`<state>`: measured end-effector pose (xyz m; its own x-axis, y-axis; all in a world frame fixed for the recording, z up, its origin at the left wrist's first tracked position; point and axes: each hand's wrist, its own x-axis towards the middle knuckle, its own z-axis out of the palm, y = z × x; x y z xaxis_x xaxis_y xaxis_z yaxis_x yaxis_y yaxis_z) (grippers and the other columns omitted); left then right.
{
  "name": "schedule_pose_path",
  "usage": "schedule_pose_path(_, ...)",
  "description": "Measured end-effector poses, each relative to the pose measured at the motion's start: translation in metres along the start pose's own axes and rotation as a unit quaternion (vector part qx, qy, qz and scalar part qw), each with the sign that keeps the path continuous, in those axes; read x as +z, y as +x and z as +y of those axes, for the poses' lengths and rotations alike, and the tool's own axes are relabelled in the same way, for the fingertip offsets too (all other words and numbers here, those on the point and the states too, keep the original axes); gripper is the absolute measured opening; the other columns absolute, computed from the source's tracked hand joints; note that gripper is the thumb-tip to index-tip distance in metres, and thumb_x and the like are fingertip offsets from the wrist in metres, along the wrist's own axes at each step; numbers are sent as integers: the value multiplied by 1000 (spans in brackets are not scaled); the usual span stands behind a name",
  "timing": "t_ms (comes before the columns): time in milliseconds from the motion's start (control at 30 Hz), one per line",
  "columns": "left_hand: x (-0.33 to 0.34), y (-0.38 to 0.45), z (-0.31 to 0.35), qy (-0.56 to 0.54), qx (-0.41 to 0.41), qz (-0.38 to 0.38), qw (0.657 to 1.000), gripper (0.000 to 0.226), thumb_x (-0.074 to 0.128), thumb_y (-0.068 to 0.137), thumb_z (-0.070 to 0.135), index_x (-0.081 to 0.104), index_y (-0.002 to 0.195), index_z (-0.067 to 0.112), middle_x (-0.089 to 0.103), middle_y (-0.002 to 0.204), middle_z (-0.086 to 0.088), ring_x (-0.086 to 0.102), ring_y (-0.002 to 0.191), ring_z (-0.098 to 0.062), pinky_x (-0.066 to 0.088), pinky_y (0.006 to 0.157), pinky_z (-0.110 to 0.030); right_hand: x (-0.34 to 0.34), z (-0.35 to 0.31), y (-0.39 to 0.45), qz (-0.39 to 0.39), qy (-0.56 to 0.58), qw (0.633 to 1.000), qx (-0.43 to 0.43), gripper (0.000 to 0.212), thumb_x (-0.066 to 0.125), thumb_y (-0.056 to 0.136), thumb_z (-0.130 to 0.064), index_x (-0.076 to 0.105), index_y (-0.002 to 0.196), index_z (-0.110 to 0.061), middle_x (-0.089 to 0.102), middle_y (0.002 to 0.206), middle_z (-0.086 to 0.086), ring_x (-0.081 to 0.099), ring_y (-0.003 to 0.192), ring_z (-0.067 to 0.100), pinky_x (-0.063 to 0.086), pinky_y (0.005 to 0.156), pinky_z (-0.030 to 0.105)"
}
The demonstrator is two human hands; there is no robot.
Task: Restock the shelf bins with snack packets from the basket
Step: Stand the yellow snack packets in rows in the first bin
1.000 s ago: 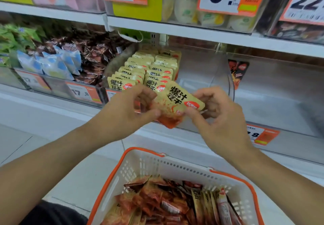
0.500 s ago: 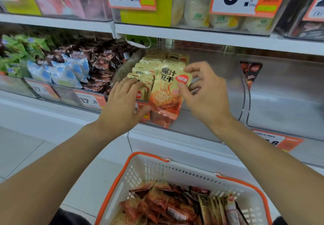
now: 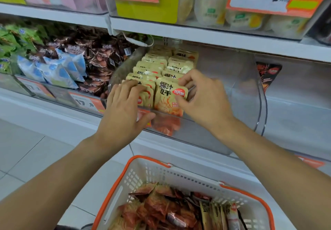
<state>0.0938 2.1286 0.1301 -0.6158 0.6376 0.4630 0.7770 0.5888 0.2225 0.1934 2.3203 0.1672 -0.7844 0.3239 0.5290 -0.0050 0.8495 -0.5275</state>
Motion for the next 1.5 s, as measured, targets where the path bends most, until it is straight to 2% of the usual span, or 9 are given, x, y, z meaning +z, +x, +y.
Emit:
schedule_pose_path(167, -2, -1, 0, -9, 5, -9, 1000, 68, 73, 79, 44, 51, 132, 8, 47, 137, -11, 40, 132, -33, 25, 117, -51, 8, 1, 7, -68, -29, 997, 19, 24, 85, 67, -31, 67, 82, -26, 61, 75, -14, 59, 67, 10, 54, 72, 37)
schedule_pose_path(400, -12, -8, 2, -22, 25, -14, 999, 69, 62, 80, 46, 49, 135, 6, 46, 140, -14, 38, 137, -35, 32, 113, -53, -10, -10, -24, 29, -1, 999, -24, 14, 72, 87, -25, 70, 99, -18, 51, 97, -5, 52, 80, 7, 49, 77, 33)
schedule_pose_path(500, -17, -18, 26, -78, 14, 66, 995, 51, 61, 80, 28, 55, 125, 5, 51, 129, -12, 46, 124, -32, 40, 103, -44, -24, -18, -59, 78, 34, 994, -68, 5, 67, 87, -9, 67, 90, -12, 45, 92, -11, 48, 76, -4, 41, 70, 13)
schedule_pose_path(600, -10, -33, 58, -152, 32, 92, 984, 26, 59, 81, 12, 59, 107, 9, 53, 106, -5, 53, 97, -22, 44, 80, -34, -23, -12, -95, 61, 25, 992, -109, 6, 59, 88, -8, 62, 91, -13, 38, 92, -16, 42, 70, -2, 45, 62, 24)
schedule_pose_path(700, 23, -63, 82, -209, 6, 5, 978, 15, 61, 85, 5, 60, 100, 10, 49, 90, 6, 50, 73, -14, 43, 63, -36, -10, 12, -139, 1, -14, 993, -115, 7, 55, 89, -9, 60, 94, -12, 46, 93, -5, 45, 63, 15, 46, 53, 40)
schedule_pose_path(833, 85, -115, 106, -190, -10, -211, 959, 12, 56, 91, 11, 62, 102, 11, 64, 97, -4, 61, 81, -28, 49, 70, -37, 4, 51, -216, -106, -53, 993, -11, 14, 55, 87, -7, 58, 98, -15, 47, 100, -5, 53, 64, 21, 45, 55, 35)
schedule_pose_path(1033, 145, -208, 119, -171, -32, -442, 880, 9, 49, 90, 20, 57, 88, 18, 63, 85, 0, 61, 81, -26, 52, 73, -39, 14, 93, -334, -331, -95, 908, 238, 8, 57, 86, -15, 53, 85, -23, 57, 92, 1, 57, 88, 28, 42, 70, 36)
schedule_pose_path(1167, 159, -253, 114, -131, -44, -530, 837, 18, 50, 95, 22, 60, 104, 11, 68, 102, -6, 63, 96, -29, 49, 91, -41, 28, 88, -382, -479, -117, 808, 322, 13, 58, 86, -22, 63, 96, -16, 65, 99, 2, 61, 94, 24, 50, 74, 32)
schedule_pose_path(1500, 159, -267, 109, -69, -33, -563, 823, 21, 48, 97, 23, 60, 111, 14, 64, 118, -6, 55, 115, -30, 35, 106, -47, 82, 88, -407, -458, -83, 719, 516, 80, 76, 81, -44, 38, 144, -12, 51, 141, 12, 51, 128, 31, 44, 106, 36)
